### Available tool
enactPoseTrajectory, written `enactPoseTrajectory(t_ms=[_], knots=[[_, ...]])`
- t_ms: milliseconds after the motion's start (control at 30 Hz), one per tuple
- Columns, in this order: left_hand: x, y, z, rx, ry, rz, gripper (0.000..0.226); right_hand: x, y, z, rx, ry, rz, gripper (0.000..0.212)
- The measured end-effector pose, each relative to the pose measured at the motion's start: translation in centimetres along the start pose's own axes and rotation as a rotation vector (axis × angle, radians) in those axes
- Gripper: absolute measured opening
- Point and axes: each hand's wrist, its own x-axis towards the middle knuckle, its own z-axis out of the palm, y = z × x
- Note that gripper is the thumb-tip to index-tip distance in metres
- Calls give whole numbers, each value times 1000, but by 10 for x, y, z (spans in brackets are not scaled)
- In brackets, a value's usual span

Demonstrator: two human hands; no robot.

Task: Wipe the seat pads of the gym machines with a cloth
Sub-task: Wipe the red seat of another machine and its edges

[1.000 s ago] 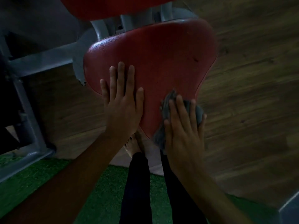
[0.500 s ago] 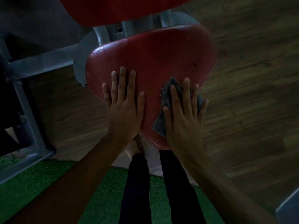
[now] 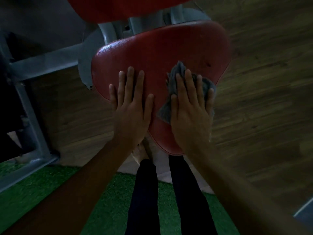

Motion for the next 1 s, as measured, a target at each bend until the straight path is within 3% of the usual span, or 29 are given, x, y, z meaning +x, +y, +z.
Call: enactPoseTrajectory(t_ms=[200, 333, 533, 700, 867, 1000], knots=[[5, 9, -10, -37, -9, -57, 59, -44, 16, -5, -64, -76, -122, 51], [22, 17, -20, -58, 33, -95, 53, 11, 12, -1, 22, -14, 46, 53], [58, 22, -7, 10, 0, -24, 58, -20, 21, -2, 42, -49, 6, 54], [56, 21, 2, 58, 22, -6, 57, 60, 27, 3, 95, 19, 176, 55], [56, 24, 2, 71, 13, -14, 58, 4, 25, -5, 69, -59, 65, 56], [56, 26, 4, 87, 18, -12, 57, 65, 39, -2, 75, -22, 105, 56]])
